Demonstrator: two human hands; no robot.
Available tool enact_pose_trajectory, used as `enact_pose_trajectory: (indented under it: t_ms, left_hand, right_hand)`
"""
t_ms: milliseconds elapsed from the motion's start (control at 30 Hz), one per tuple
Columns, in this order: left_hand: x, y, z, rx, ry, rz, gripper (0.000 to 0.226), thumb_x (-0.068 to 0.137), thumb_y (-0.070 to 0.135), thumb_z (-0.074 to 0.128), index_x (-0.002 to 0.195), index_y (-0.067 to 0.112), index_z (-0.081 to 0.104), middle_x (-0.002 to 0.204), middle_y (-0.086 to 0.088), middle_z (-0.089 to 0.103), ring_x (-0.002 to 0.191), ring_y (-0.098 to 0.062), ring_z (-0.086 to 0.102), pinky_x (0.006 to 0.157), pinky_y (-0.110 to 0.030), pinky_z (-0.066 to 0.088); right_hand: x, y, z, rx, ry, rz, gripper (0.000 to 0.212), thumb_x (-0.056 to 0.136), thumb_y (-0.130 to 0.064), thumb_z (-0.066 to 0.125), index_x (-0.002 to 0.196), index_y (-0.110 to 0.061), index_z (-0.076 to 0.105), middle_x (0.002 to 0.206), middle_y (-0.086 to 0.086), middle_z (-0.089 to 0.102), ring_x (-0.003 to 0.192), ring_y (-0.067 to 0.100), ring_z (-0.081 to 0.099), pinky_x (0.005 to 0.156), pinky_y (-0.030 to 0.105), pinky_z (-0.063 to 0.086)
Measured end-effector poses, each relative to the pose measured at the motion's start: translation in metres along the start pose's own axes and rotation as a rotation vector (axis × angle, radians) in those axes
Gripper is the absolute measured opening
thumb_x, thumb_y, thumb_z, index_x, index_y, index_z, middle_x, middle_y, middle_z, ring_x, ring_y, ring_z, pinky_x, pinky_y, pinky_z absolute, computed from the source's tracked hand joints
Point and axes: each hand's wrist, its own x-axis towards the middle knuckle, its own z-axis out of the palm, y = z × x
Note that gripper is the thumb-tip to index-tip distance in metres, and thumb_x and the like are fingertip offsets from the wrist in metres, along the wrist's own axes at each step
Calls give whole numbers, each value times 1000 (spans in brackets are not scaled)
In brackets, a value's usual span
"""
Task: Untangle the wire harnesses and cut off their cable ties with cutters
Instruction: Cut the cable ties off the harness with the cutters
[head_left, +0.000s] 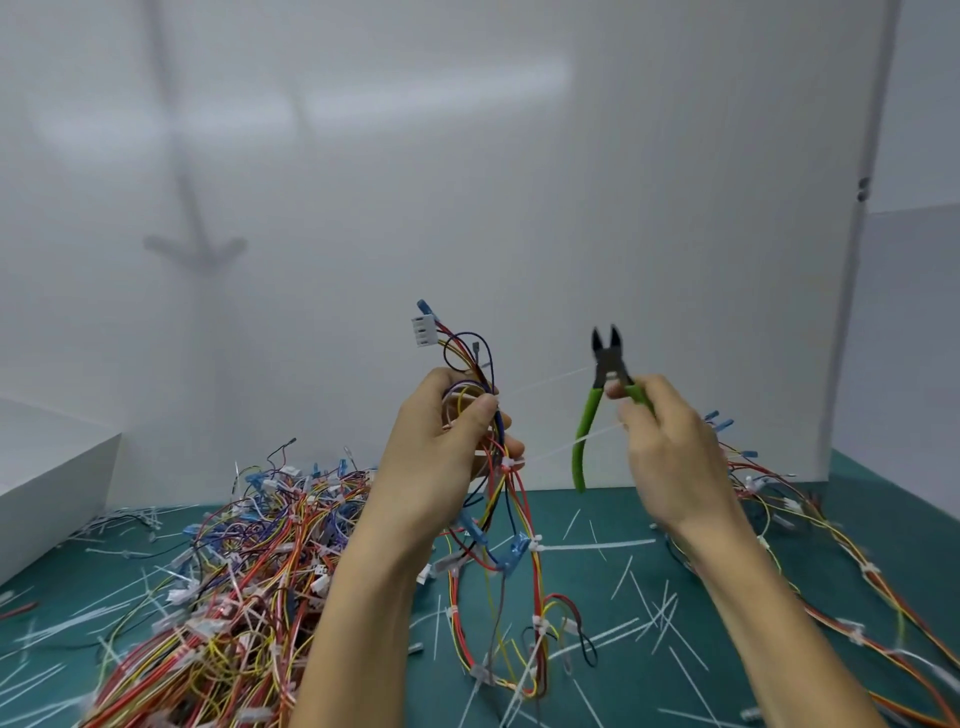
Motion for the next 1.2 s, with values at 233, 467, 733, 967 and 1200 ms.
enact_pose_trajectory:
  t_ms: [233,467,733,967,1200]
  left_hand:
    - [-2,5,3,18,38,38,8,100,9,51,97,8,59,82,-12,68,65,-17,73,56,-19,54]
    - [-2,7,5,-17,87,89,11,99,7,53,94,11,62,76,-4,73,66,-19,74,57,-21,56]
    - [-1,7,4,25,108,158,12,97,9,57,91,17,64,78,7,75,68,-10,73,57,-17,54]
    - [-1,6,7,74,83,203,11,96,10,60,89,17,65,76,5,72,68,-10,71,59,-19,55]
    - [1,4,10,145,95,240,8,96,14,61,90,16,65,82,-3,69,78,-25,70,71,-42,62]
  right_hand:
    - [-6,-25,-14,-65,-17,50,44,79,-57,71,94,-23,47,91,-11,53,86,8,52,65,27,39]
    - [-6,-29,-9,-32,-412,21,13,97,-16,44,95,-26,51,83,-6,54,70,3,47,62,26,38]
    - [-13,-41,-2,-77,-356,-229,72,83,-74,32,90,-11,67,73,9,64,68,21,58,62,35,42]
    - [-12,-43,-3,-139,-298,-262,62,84,-70,30,74,-14,56,53,-2,43,53,15,39,52,31,27]
    - [-12,-42,-5,-164,-312,-252,72,81,-74,22,77,-13,59,71,10,64,69,27,58,65,42,44]
